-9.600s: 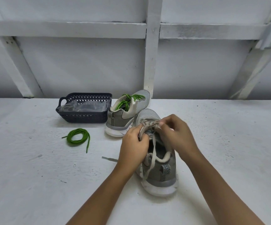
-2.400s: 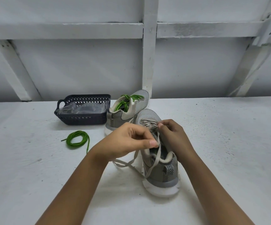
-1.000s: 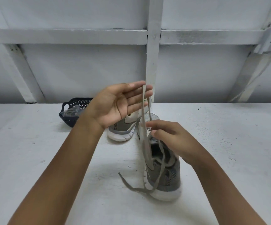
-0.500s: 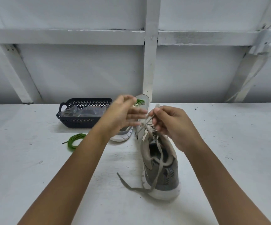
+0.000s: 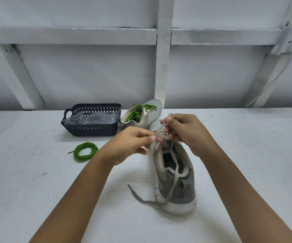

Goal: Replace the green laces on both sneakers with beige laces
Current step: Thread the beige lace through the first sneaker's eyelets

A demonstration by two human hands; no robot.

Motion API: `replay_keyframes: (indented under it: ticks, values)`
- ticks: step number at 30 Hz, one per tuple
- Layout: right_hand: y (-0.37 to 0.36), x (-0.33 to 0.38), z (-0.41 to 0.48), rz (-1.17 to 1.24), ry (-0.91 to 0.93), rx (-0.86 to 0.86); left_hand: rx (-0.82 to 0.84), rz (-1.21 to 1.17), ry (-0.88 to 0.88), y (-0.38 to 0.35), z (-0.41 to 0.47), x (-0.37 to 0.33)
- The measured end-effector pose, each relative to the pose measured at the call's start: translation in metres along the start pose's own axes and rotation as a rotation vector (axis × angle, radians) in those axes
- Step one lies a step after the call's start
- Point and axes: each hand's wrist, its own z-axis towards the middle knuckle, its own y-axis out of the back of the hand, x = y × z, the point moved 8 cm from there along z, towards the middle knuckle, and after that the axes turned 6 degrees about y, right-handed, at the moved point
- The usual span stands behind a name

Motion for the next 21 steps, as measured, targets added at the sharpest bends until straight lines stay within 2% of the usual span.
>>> replay_keyframes:
  ticks: [4, 6, 8, 13, 15, 21]
  values:
    - [0.005, 0.001, -0.011, -0.395, 0.077, 0.031, -0.125, -0.18, 0.016, 0.015, 0.003, 0.009]
    - [0.0, 0.003, -0.02, -0.619, 0.148, 0.099, -0.202, -0.233, 0.014, 0.021, 0.004, 0.014]
    - [-0.008, -0.002, -0.025, -0.726, 0.159, 0.171, -0.247, -0.245, -0.001, 0.024, 0.005, 0.016]
    - [-0.007, -0.01, -0.024, -0.983, 0.131, 0.058, -0.313, -0.25, -0.022, 0.019, 0.01, 0.019]
    - [-0.005, -0.013, -0.023, -0.963, 0.107, 0.016, -0.347, -0.205, -0.039, 0.017, 0.011, 0.02]
    - [0.0, -0.03, -0.014, -0.591, 0.011, -0.02, -0.432, -0.062, -0.124, 0.009, 0.015, 0.018]
